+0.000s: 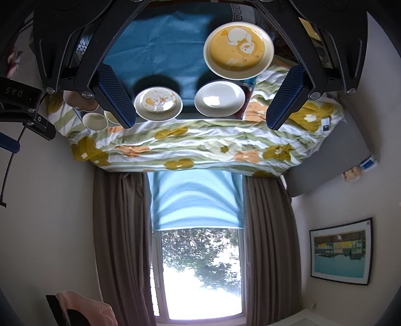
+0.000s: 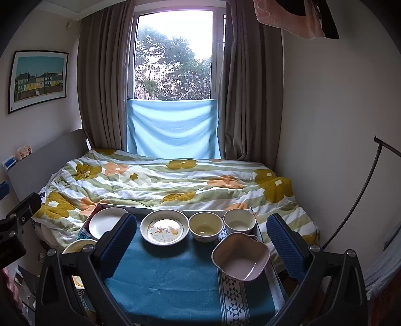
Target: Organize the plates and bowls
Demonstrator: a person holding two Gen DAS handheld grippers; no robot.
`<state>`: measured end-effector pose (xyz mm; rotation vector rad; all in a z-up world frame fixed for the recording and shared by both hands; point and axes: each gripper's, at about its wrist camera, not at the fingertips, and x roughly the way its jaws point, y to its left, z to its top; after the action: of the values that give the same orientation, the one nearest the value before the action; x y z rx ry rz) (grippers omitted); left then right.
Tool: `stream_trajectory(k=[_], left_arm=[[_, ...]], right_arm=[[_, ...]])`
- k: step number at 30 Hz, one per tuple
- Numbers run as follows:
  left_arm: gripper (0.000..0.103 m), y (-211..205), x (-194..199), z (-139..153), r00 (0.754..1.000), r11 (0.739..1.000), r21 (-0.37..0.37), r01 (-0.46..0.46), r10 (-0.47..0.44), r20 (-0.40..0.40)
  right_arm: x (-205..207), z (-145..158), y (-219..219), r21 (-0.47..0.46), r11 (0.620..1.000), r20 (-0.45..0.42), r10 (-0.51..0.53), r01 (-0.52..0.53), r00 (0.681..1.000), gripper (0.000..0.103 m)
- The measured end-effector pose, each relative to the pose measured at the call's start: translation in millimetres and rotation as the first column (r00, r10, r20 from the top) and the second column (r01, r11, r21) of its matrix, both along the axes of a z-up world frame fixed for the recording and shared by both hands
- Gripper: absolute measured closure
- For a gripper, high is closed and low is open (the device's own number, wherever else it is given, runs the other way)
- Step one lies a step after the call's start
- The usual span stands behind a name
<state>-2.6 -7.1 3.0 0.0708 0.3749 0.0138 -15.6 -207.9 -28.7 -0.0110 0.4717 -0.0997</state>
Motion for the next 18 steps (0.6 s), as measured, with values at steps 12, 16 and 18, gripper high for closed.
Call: stream_trajectory(k=[12,16,18], left_arm=[[0.000,-1.1,-0.8,0.4,1.000,1.000,0.004,-0.012,0.012,0.014],[0.000,-1.1,-1.8,1.8,1.000,1.000,0.016,-0.017,0.017,0.020],[0.000,-2.4,-2.2,2.3,1.000,1.000,0.023,-0.018,0.017,0.021]], right_arm=[[-1.0,3.1,0.6,-0.001,1.000,0.002,-0.002,0.002,1.000,0.000],[-1.2,3.2,0.3,-0.002,1.000,0.002,-0.001,0.001,1.000,0.000],[-0.8,3.0,0.2,-0.002,1.000,0.002,-0.002,0.002,1.000,0.000]])
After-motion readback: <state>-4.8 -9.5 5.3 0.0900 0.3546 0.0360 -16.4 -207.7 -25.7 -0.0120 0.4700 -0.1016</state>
